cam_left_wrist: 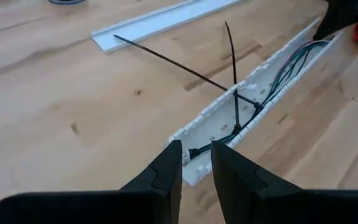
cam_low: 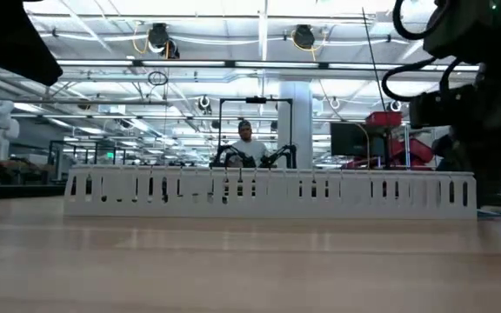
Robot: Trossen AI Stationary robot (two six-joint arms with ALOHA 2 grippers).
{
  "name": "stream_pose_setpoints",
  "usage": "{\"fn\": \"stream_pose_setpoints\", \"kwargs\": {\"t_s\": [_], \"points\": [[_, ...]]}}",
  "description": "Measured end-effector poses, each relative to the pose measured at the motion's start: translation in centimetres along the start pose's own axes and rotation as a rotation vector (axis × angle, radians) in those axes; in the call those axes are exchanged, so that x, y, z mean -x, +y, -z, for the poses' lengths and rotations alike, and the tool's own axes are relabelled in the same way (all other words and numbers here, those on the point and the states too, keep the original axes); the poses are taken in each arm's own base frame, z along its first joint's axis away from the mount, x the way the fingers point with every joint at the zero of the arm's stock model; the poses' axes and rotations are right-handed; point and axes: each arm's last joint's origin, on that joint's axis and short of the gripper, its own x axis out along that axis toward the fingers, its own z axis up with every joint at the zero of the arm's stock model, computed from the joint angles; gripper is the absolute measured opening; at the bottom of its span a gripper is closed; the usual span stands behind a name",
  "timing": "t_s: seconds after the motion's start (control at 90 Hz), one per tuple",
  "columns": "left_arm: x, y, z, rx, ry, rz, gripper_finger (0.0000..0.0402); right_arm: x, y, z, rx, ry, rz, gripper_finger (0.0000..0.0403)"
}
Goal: Ziptie cables
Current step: Put the cable wires on the cable white duct tray, then close the white cable duct tray the with white cable cover
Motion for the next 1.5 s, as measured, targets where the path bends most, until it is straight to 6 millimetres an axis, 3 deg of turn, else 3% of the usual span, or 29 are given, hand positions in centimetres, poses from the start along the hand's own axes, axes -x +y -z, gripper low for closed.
{"fn": "stream_pose_setpoints", "kwargs": {"t_s": [0.4,0.578,0.7,0.911,1.022,1.144,1.344,1.5], "points": [[0.1,0.2,0.1,-0.019,0.013,-0.014,0.0083,-1.3,1.1,-3.3,0.023,-0.108,-0.077,0.0],[-0.3,1.4,1.0,-0.049,0.007,-0.059,0.0083,-1.7,1.6,-5.3,0.077,-0.118,-0.069,0.0],[-1.0,2.2,2.0,-0.024,-0.002,-0.063,0.0083,0.1,1.5,-6.1,0.098,-0.071,0.027,0.0002],[-2.6,3.0,2.1,-0.022,-0.032,-0.1,0.0083,6.3,0.6,-9.2,0.193,-0.188,0.152,0.0034],[-3.4,3.1,1.6,-0.079,-0.052,-0.13,0.0083,7.5,-1.6,-10.7,0.219,-0.234,0.19,0.0062],[-4.4,3.2,0.9,-0.16,-0.144,-0.146,0.0083,6.7,-6.3,-13.1,0.218,-0.26,0.273,0.0096],[-6.4,3.2,-0.5,-0.161,-0.16,-0.223,0.0083,1.7,-14.7,-15.4,0.11,-0.215,0.068,0.0122],[-8.3,3.3,-0.1,-0.176,-0.055,-0.223,0.0084,-1.7,-18.1,-15.5,0.113,-0.042,0.069,0.0123]]}}
